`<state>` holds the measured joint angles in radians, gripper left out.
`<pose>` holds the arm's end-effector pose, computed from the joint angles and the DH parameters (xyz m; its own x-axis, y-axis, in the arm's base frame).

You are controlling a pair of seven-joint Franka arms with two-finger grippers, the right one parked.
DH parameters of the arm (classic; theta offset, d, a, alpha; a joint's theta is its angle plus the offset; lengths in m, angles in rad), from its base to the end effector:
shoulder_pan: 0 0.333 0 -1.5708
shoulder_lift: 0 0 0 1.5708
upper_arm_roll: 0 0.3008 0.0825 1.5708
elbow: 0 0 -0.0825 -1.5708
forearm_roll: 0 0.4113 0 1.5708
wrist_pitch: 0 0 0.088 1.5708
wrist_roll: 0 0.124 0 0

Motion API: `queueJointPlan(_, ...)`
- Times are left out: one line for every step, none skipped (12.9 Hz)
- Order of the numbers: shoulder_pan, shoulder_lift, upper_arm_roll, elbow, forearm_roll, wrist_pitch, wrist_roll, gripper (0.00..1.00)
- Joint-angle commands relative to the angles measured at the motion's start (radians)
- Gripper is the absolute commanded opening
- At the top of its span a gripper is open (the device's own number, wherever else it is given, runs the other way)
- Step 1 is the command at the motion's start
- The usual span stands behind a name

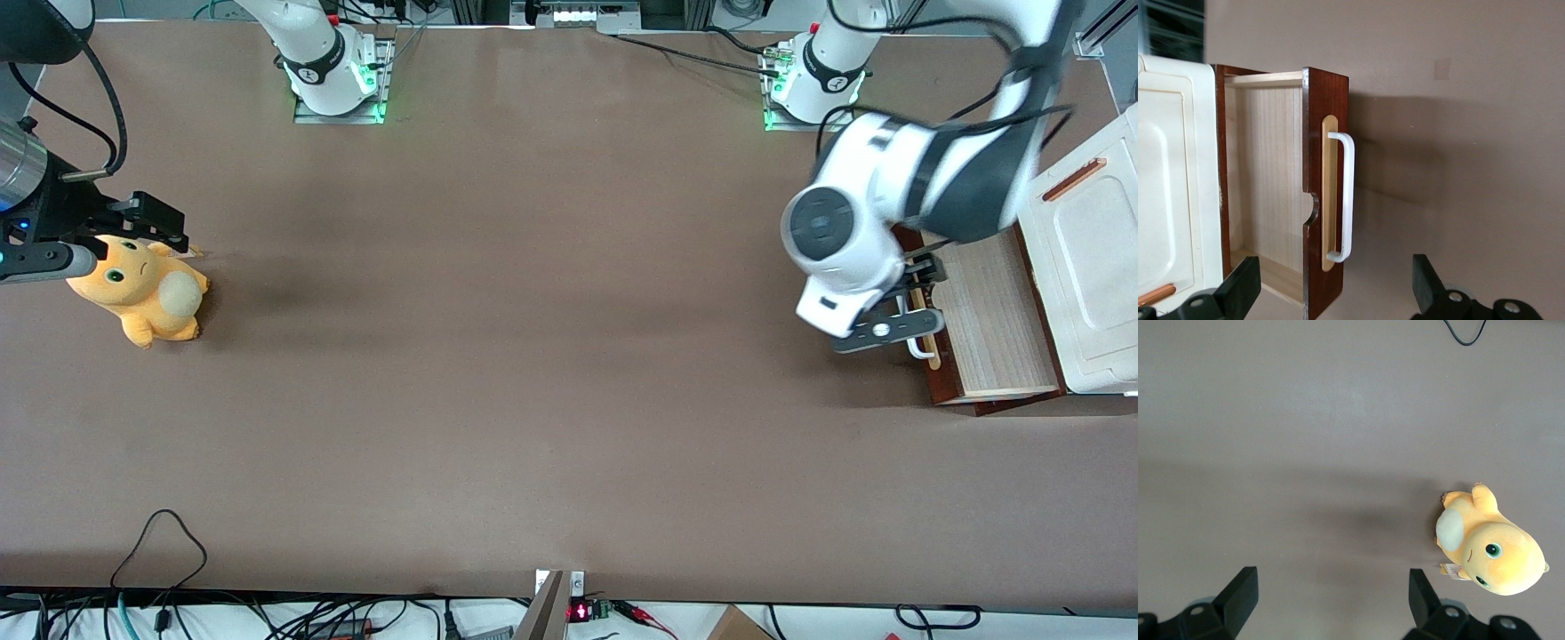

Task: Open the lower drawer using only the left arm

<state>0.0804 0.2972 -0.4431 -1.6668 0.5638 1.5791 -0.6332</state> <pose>0.6076 -0.1401 0.3928 0.9840 0.1709 -0.0503 0.1204 -0.8460 -0.5194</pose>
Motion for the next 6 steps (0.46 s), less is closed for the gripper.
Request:
queueJointPlan(0.004,-0.105,0.107,0.010,-0.227,0.025,0.175,1.00)
queueJointPlan(-0.005,-0.130,0.154,0.021,-0.310,0.027,0.234,1.00)
queueJointPlan(-0.013,-0.157,0.199,0.019,-0.379,0.044,0.280,1.00)
queueJointPlan(-0.031,-0.179,0.254,0.012,-0.447,0.053,0.329,1.00)
queueJointPlan(-0.047,-0.193,0.298,0.006,-0.497,0.061,0.366,1.00)
queueJointPlan(-0.062,-0.200,0.338,-0.001,-0.536,0.070,0.398,1.00)
